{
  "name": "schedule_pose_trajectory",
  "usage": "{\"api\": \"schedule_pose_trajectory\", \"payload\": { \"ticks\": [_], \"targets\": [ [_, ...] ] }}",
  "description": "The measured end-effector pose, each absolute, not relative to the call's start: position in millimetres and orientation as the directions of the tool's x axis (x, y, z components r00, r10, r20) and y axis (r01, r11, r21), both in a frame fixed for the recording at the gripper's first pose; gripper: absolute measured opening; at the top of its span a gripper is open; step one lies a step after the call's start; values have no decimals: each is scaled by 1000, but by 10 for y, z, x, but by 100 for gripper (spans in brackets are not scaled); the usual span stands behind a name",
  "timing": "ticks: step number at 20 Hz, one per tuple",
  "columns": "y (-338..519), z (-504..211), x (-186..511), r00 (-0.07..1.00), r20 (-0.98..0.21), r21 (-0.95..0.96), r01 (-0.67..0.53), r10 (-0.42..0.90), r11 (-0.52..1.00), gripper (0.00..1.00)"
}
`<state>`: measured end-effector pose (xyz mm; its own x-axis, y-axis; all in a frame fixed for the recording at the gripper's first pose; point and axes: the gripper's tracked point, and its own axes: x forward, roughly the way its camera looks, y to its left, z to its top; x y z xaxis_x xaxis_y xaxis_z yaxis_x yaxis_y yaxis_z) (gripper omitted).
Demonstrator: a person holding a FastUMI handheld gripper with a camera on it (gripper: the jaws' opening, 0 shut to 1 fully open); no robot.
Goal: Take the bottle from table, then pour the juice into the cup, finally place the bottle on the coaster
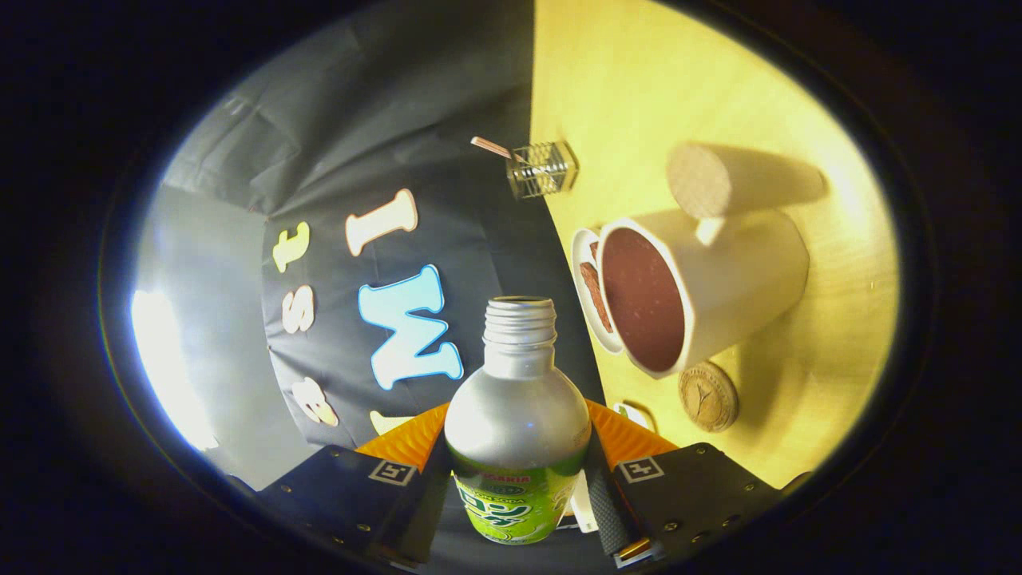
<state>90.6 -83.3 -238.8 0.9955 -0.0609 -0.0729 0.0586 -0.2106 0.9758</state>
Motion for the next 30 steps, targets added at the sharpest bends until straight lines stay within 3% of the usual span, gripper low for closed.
{"api": "schedule_pose_trajectory", "payload": {
  "ticks": [9,12,15,21,30],
  "targets": [
    [-747,-2430,923,993,-113,993,114,-29,37,77],
    [-665,-2432,929,987,-158,965,157,-14,209,77],
    [-623,-2450,929,975,-224,883,209,-15,420,77],
    [-433,-2266,952,969,-245,668,182,-18,721,77],
    [-272,-2019,1044,974,-222,318,125,-54,940,77]
  ]
}}
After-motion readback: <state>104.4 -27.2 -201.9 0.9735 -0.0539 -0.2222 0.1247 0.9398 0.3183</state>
